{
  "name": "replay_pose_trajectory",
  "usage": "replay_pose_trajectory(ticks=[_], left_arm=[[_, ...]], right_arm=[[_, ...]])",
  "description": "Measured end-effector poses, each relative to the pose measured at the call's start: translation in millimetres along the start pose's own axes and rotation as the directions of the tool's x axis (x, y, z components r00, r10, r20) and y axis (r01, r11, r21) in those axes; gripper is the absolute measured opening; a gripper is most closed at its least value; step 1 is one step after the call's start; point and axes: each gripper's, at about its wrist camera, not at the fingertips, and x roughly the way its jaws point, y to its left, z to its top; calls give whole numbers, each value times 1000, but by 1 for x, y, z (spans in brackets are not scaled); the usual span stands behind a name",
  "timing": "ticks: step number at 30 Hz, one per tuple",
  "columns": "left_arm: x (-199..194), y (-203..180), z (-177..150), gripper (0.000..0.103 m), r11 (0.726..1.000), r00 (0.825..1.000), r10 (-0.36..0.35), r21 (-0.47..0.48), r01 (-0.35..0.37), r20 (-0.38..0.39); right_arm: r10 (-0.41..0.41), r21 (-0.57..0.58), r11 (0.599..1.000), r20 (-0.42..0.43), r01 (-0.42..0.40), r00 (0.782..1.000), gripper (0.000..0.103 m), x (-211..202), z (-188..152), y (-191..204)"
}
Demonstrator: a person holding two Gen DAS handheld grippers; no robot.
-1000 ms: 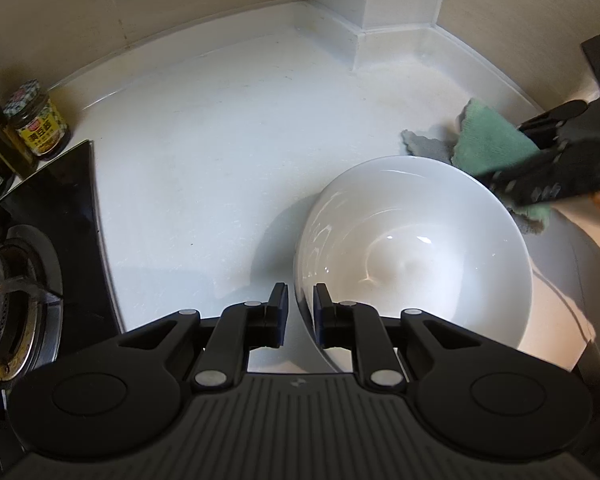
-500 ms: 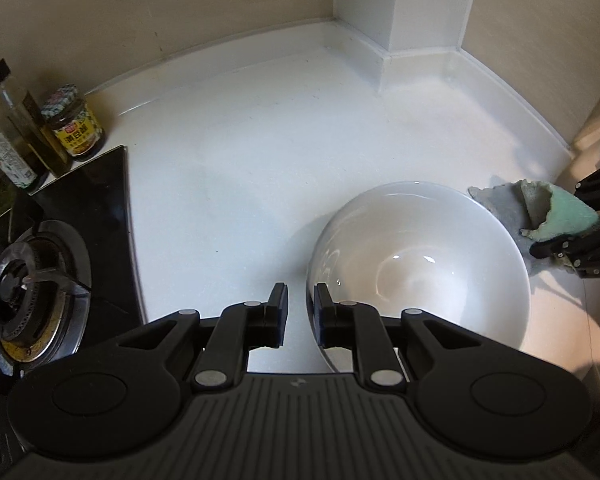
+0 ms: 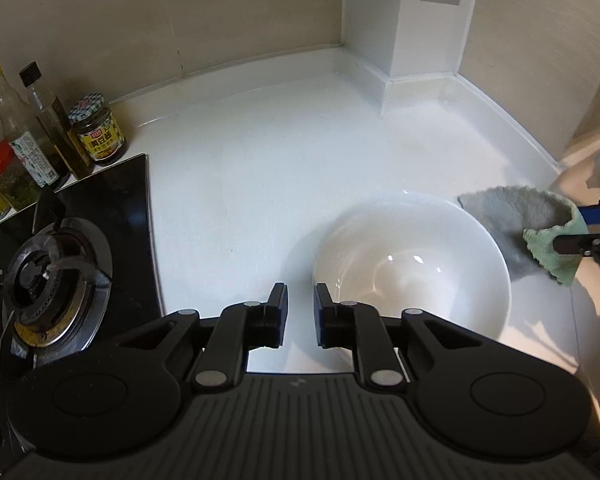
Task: Clean bowl
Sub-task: 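Pull the towel out of the bowl with the right gripper while the left gripper releases the rim, then lay the green towel on the counter beside the bowl and open the right gripper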
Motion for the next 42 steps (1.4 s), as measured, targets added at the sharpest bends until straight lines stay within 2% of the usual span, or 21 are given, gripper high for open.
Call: replay_pose_trajectory(ticks=[11, 13, 16, 17, 21, 24, 30, 34, 42], left_arm=[[-37, -2, -59, 18, 1000, 999, -27, 5, 27, 31], [-42, -4, -68, 18, 1000, 999, -28, -1, 28, 30], [-49, -7, -82, 18, 1000, 999, -24, -11, 24, 28], [-51, -8, -87, 18, 1000, 999, -22, -14, 23, 27], [-60, -12, -104, 18, 999, 1000, -14, -29, 15, 25], [-60, -20, -109, 18, 998, 999, 9, -68, -6, 38], [-52, -46, -108, 18, 993, 999, 8, -114, -4, 39], [-50, -73, -107, 18, 993, 999, 21, -121, -15, 47], [-60, -119, -112, 18, 986, 994, 69, -156, -55, 83]], right_arm=[[-57, 85, 995, 140, 45, 989, 31, -39, -48, 41], [-65, 37, 997, 124, 61, 990, 34, -40, -49, 55], [-93, -141, 983, 167, 117, 982, 35, -50, -53, 87], [-95, -151, 981, 171, 122, 981, 35, -55, -55, 93], [-96, -94, 989, 179, 114, 979, 36, -72, -65, 102], [-151, 21, 988, 129, 150, 980, 36, -74, -77, 95], [-174, 214, 964, 72, 156, 982, 36, -78, -94, 70], [-149, 247, 962, 123, 115, 981, 36, -93, -104, 61], [-102, 201, 978, 196, 62, 975, 36, -112, -113, 46]])
